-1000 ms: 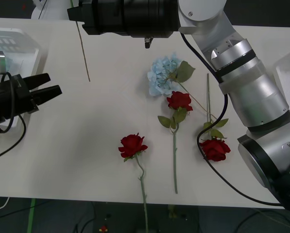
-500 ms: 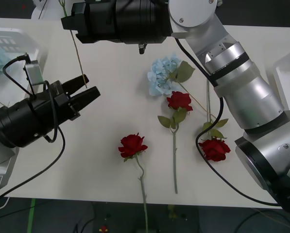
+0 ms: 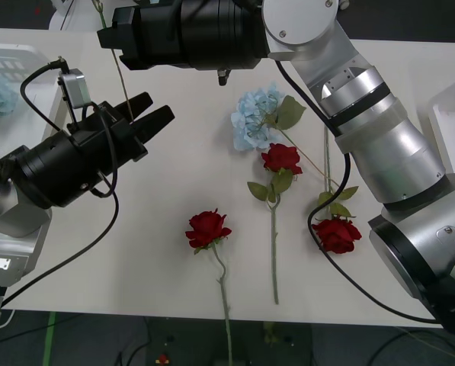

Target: Put the red flowers into the right box and the blue flowers into the left box

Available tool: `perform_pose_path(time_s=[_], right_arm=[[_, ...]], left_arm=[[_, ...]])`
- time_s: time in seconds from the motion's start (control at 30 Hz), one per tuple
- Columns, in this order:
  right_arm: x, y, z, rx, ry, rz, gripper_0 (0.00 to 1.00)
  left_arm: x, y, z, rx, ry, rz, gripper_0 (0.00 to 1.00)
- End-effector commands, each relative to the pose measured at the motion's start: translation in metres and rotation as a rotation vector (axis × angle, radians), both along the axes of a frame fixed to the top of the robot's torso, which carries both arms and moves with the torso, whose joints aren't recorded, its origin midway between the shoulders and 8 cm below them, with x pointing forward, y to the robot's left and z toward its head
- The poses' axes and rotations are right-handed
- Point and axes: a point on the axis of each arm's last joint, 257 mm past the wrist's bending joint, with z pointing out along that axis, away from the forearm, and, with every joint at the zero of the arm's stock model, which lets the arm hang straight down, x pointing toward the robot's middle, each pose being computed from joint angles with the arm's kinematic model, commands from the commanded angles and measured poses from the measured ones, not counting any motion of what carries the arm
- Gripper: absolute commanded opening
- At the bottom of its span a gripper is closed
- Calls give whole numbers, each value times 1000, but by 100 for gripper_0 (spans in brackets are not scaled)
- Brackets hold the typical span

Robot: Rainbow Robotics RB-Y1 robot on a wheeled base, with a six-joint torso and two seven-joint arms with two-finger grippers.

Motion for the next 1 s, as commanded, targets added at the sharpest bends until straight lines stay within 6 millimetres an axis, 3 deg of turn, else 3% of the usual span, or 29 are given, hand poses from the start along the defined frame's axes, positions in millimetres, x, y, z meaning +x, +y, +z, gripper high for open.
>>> perform_pose_path(time_s=[0.03,0.67,0.73,0.77,0.8,0.87,1.0], right_arm=[[-21,24,34,11,-118,54,0],[-16,19,32,0,-129,42,0],[-15,18,32,-3,-133,39,22],[-11,15,31,-12,-141,29,41],[-10,15,30,-17,-145,26,51],[-7,11,30,-22,-149,17,66],[4,0,31,-28,-162,-11,79]], left_arm=[[2,-16,19,-12,-40,-12,0],[8,-5,20,-41,-4,9,0],[9,-3,21,-40,-5,13,0],[9,-1,22,-41,-4,15,0],[10,0,22,-39,-3,17,0],[11,4,23,-40,-3,23,0],[16,27,22,-17,0,62,0]])
